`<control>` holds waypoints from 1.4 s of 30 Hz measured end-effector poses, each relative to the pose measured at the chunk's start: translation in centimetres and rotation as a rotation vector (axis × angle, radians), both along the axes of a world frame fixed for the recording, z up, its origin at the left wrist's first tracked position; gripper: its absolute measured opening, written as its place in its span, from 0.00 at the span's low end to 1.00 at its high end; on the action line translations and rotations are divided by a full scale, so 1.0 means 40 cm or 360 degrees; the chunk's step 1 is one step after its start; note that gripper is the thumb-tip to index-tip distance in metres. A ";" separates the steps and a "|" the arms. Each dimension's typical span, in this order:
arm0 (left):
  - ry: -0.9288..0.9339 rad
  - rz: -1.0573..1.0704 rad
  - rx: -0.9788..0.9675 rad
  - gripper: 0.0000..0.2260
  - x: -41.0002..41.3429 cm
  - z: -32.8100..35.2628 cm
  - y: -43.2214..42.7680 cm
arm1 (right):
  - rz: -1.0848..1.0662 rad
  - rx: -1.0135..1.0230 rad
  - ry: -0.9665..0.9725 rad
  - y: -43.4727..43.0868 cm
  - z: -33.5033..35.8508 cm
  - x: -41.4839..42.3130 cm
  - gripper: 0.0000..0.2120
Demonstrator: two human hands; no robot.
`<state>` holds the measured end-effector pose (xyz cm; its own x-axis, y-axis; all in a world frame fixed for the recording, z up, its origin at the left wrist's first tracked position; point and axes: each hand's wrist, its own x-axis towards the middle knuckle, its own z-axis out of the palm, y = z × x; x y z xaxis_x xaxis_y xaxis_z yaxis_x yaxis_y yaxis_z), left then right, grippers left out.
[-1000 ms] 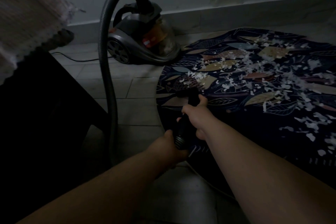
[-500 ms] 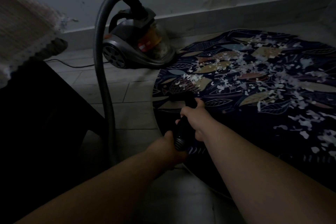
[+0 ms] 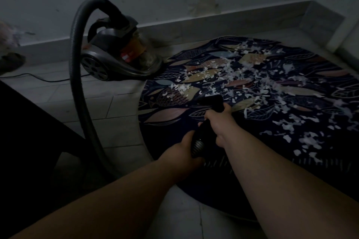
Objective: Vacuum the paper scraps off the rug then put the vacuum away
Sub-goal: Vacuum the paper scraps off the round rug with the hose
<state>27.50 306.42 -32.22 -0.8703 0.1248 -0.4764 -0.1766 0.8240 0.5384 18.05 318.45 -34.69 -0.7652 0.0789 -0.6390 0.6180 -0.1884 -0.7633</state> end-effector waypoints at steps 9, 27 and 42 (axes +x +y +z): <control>-0.0098 -0.0100 0.0104 0.37 -0.032 -0.014 0.102 | -0.0248 0.0068 -0.0038 0.120 0.006 0.011 0.33; -0.0144 -0.0222 0.0107 0.37 -0.063 -0.016 0.226 | -0.0296 0.0254 -0.0006 0.229 0.005 0.077 0.37; -0.0164 -0.0100 0.0052 0.41 -0.053 -0.017 0.113 | 0.0107 0.0402 0.0058 0.116 0.019 0.042 0.33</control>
